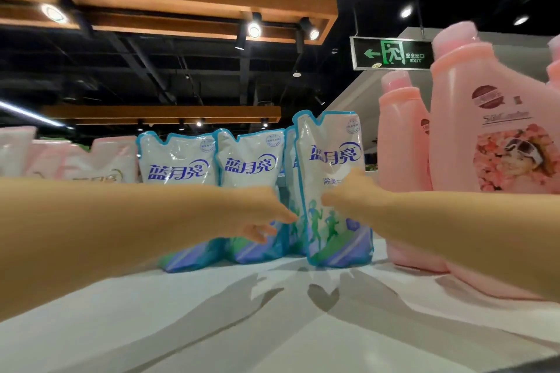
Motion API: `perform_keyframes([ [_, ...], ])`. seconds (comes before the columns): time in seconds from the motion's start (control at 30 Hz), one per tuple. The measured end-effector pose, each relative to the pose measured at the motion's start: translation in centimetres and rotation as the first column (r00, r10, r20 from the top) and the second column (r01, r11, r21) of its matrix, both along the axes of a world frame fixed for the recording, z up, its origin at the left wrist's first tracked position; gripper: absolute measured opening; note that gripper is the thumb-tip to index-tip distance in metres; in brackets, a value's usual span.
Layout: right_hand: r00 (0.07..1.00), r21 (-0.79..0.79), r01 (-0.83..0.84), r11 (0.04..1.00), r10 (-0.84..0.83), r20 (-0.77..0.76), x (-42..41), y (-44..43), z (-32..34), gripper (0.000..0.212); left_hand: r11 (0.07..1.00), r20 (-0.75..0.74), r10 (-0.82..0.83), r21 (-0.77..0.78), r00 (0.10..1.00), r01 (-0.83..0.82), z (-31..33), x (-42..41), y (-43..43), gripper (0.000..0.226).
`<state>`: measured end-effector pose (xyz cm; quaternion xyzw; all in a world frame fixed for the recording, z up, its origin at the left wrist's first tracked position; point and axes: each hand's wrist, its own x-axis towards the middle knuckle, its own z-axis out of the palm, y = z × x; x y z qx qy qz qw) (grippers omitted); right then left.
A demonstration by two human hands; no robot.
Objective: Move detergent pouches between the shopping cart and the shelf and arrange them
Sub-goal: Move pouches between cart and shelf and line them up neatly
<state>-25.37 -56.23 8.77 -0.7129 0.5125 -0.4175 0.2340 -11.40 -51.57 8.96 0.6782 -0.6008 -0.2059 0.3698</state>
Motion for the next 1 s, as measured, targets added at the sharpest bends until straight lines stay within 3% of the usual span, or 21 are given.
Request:
perform_keyframes([
  [0.1,1.0,-0.173,-0.028,0.984,0.028,-0.003,1.1,3.2,1.5,0.058,0.983,0.045,0.131,-0.139,0.99,-0.123,2.7,3.8,4.0,0.046],
  [0.2,0.981,-0.163,-0.154,0.974,0.132,-0.141,3.0,5.5,2.4,0.063,0.932,-0.002,0.298,-0.216,0.955,-0.291,3.3,7.4,7.8,0.03],
  [0.3,0.931,-0.112,-0.26,0.959,0.219,-0.291,5.6,7.2,1.4,0.069,0.883,0.019,0.437,-0.2,0.899,-0.425,2.0,9.5,10.7,0.025],
  [0.4,0.883,-0.058,-0.334,0.941,0.29,-0.37,8.4,7.8,0.4,0.071,0.876,0.042,0.474,-0.127,0.88,-0.466,0.5,11.0,12.8,0.032],
  [0.5,0.864,-0.051,-0.383,0.922,0.338,-0.373,10.5,8.6,0.4,0.066,0.872,0.08,0.486,-0.108,0.87,-0.477,0.1,12.2,14.7,0.047],
  [0.63,0.876,-0.075,-0.431,0.899,0.398,-0.272,11.3,10.6,0.7,0.066,0.892,0.11,0.434,-0.191,0.894,-0.41,0.4,13.3,17.0,0.051],
  [0.7,0.862,-0.108,-0.456,0.884,0.407,-0.304,10.9,12.6,0.6,0.055,0.9,0.237,0.41,-0.259,0.881,-0.349,0.5,13.3,18.6,0.044],
  [0.77,0.848,-0.179,-0.432,0.884,0.33,-0.414,10.8,15.3,0.7,0.041,0.884,0.45,0.427,-0.388,0.785,-0.259,0.4,13.2,20.4,0.037],
  [0.83,0.837,-0.314,-0.417,0.853,0.225,-0.499,10.7,18.1,0.3,0.031,0.857,0.558,0.43,-0.499,0.71,-0.127,0.1,13.1,22.1,0.034],
  [0.93,0.863,-0.554,-0.315,0.771,-0.011,-0.506,11.0,21.5,-1.0,0.029,0.866,0.592,0.34,-0.5,0.731,0.002,-0.7,12.7,23.6,0.032],
  [1.0,0.912,-0.596,-0.26,0.76,-0.008,-0.409,11.3,22.9,-2.0,0.027,0.869,0.601,0.324,-0.495,0.731,0.023,-1.3,12.6,23.9,0.032],
])
